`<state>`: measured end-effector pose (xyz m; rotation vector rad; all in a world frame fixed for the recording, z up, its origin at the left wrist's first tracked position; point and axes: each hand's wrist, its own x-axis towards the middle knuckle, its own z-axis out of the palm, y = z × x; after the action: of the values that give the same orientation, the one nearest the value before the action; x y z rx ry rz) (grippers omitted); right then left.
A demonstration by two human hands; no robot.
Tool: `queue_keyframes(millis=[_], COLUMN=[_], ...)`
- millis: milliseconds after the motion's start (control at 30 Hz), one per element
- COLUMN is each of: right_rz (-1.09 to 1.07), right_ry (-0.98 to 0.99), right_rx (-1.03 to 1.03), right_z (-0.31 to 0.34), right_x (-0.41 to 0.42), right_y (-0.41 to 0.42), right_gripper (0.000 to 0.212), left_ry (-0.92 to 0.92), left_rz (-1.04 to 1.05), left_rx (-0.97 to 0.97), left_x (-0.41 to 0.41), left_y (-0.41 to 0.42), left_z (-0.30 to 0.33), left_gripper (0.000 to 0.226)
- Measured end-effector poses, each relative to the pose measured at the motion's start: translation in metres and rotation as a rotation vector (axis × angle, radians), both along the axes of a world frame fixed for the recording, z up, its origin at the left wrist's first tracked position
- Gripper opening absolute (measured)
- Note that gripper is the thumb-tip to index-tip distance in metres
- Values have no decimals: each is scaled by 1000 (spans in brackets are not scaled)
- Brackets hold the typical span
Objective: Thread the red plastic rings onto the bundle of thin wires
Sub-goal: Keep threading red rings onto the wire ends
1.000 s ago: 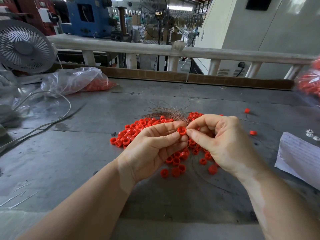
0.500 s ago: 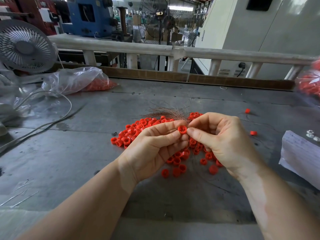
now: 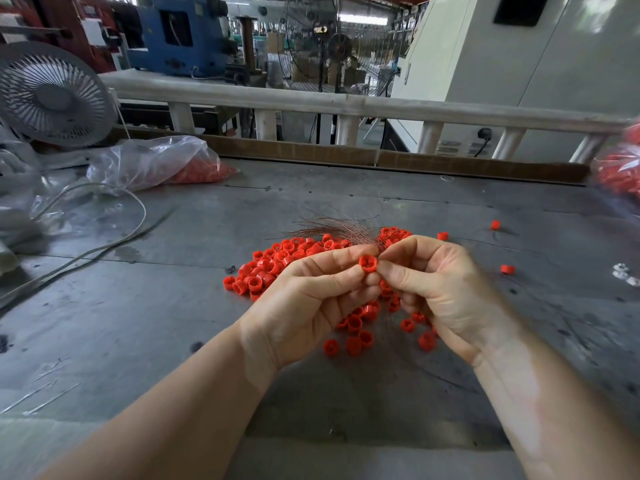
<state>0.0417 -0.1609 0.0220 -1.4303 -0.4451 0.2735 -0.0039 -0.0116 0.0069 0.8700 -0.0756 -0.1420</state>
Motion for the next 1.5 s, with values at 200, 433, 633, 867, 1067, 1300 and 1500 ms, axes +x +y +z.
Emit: queue_keyframes(millis=[200, 433, 633, 867, 1067, 1300, 1500], right_rz=[-2, -14, -11, -10, 2, 8, 35], right_ry=[-3, -28, -49, -65, -43, 36, 67], right_rx=[2, -15, -28, -39, -24, -23, -58], right_z=[0, 1, 1, -1, -1, 0, -1], right_x=[1, 2, 2, 3, 2, 2, 1], right_y=[0, -1, -2, -2, -2, -1, -1], right_gripper=[12, 14, 15, 13, 12, 20, 17], left_ry=[-10, -10, 16, 14, 6, -24, -49], left_rz=[-15, -27, 3, 40, 54, 39, 69], left_rx=[-16, -33, -8, 16, 28, -6, -41], left_x=[1, 1, 0, 0, 1, 0, 1], left_y=[1, 2, 1, -1, -2, -2, -2], left_z=[-1, -2, -1, -1, -1, 0, 0], left_gripper=[24, 25, 23, 24, 25, 26, 25])
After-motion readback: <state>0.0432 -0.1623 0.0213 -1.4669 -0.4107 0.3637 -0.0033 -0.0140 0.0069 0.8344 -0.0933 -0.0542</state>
